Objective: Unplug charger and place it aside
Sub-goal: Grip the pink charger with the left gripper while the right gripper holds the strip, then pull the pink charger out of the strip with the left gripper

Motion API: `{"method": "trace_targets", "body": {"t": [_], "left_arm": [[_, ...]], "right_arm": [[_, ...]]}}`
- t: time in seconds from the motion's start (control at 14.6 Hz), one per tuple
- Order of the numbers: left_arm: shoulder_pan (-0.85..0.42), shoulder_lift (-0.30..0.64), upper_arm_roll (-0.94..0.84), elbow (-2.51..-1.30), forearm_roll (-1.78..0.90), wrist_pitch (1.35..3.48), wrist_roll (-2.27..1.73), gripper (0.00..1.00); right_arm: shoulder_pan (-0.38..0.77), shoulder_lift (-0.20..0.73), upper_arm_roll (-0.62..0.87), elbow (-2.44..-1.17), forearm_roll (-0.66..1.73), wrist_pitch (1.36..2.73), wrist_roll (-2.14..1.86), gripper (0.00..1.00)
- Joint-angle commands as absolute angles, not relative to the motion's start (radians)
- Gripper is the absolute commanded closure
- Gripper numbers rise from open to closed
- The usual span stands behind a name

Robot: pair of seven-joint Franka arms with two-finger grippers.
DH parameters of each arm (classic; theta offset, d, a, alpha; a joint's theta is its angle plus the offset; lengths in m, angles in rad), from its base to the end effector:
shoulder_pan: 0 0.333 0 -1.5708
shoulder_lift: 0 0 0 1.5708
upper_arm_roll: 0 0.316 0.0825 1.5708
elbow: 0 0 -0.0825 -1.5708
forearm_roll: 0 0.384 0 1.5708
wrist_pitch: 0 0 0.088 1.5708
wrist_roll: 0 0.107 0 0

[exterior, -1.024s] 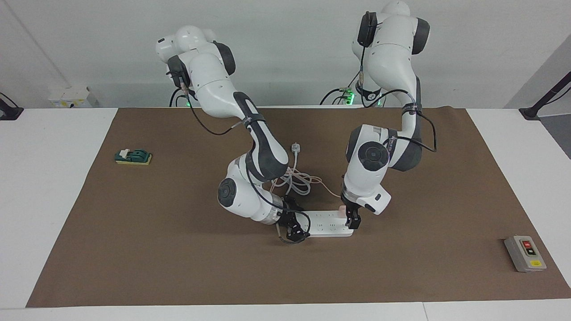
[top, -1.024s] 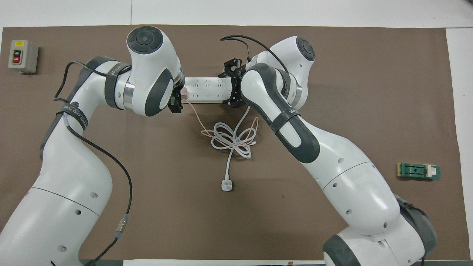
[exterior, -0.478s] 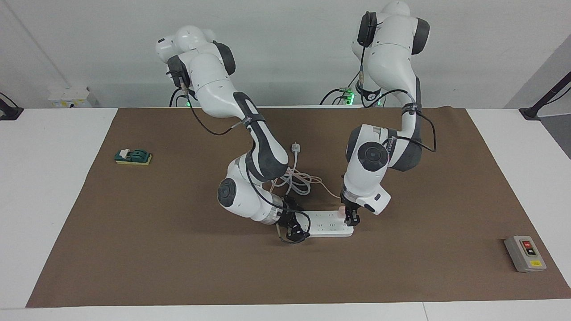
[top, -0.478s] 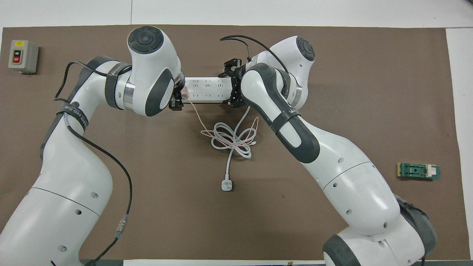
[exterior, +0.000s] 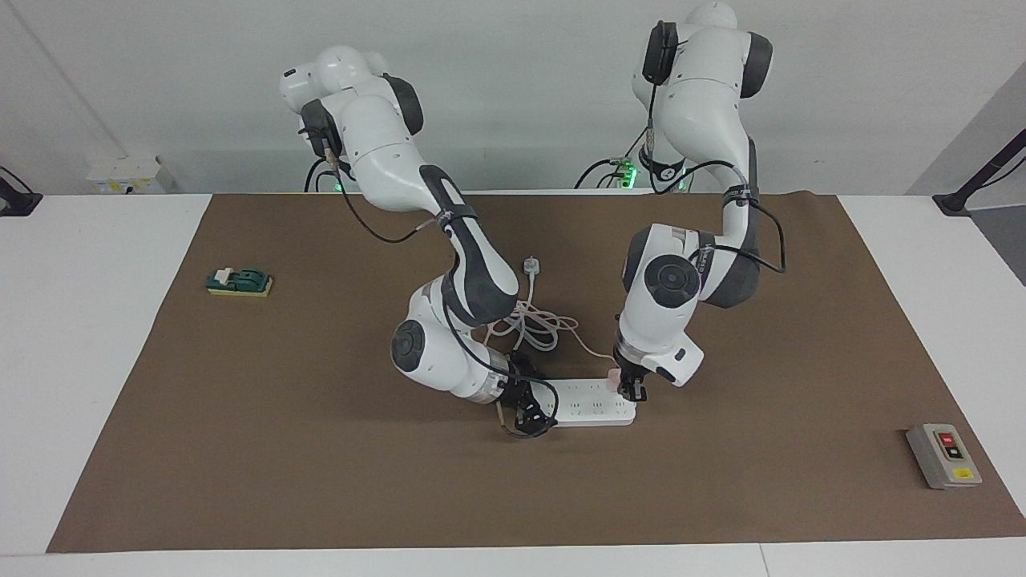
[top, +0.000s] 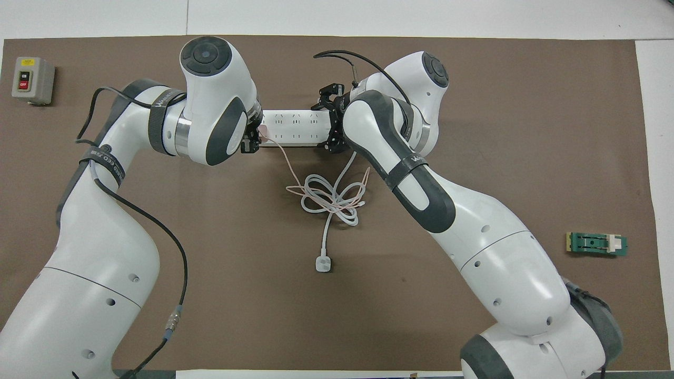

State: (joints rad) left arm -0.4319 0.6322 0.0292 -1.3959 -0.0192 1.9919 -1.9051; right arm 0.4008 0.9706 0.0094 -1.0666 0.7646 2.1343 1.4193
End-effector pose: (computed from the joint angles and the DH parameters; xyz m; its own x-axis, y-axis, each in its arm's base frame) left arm 0.6588 -0.2863 0.3337 0.0657 0.9978 0.0118 0.9973 -0.0653 -0.0339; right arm 0.7144 0.3406 0.2575 0.1480 -0.7684 -0.6226 -0.9879 -0.1450 -0.0559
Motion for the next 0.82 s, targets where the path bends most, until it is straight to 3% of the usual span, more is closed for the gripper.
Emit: {"method": "trace_targets", "body": {"t": [0.0,0.41,0.75], "left_arm": [[-0.434,0.627,0.037,-1.388,-0.006,1.965,-1.893,1.00],[-0.426,0.594,0.043,-1.295,-0.014,1.809,-1.853,1.00],[-0.394,0.488,0.040,-1.290,-0.014,1.721,-1.558,1.00]], "right_arm": [[0.411,0.994,0.015,-1.072,0.746,2.201,1.390,0.53],[0.411,0.994,0.014,-1.072,0.747,2.201,1.390,0.53],[0.413,0.994,0.014,-1.074,0.746,2.203,1.390,0.53]]}}
